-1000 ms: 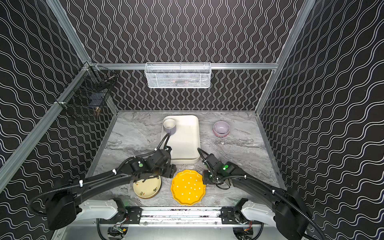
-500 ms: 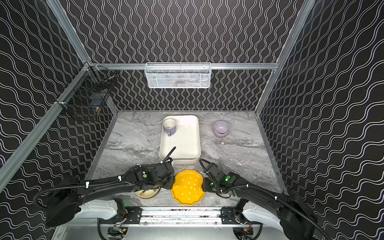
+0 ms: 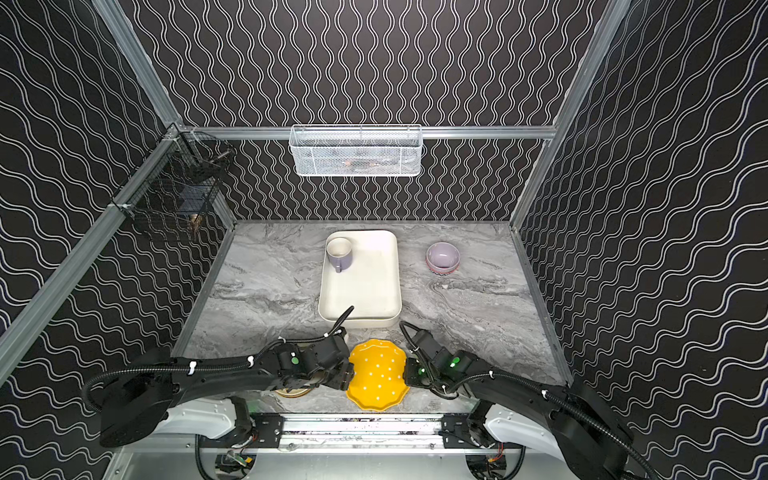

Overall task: Place the mixed dishes into the plastic bin
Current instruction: 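Grip the yellow plate rim with both grippers from opposite sides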

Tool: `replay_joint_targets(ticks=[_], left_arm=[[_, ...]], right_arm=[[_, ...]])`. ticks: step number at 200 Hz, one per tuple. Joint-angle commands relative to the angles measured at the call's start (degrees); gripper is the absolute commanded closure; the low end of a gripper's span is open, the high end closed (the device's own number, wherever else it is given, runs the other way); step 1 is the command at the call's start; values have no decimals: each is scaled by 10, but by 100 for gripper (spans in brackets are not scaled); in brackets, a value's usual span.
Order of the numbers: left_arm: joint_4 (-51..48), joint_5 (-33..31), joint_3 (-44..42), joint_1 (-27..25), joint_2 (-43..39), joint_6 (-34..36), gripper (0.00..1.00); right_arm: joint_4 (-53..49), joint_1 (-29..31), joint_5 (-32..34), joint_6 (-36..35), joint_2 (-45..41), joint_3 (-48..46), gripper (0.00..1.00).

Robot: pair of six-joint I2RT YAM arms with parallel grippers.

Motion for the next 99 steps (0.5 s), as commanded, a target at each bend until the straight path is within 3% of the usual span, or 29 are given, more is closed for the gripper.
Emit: replay_joint_targets(ticks=[1, 45, 99], left_arm=[[37, 14, -13, -1, 1, -16, 13], [97, 42, -52, -1, -13, -45, 11], [146, 72, -72, -1, 0, -62, 16]], right_arm=[[-1, 1, 3, 9, 0, -11, 79], [29, 1, -8, 17, 7, -26, 82], [68, 0, -24, 25, 19, -41, 82]])
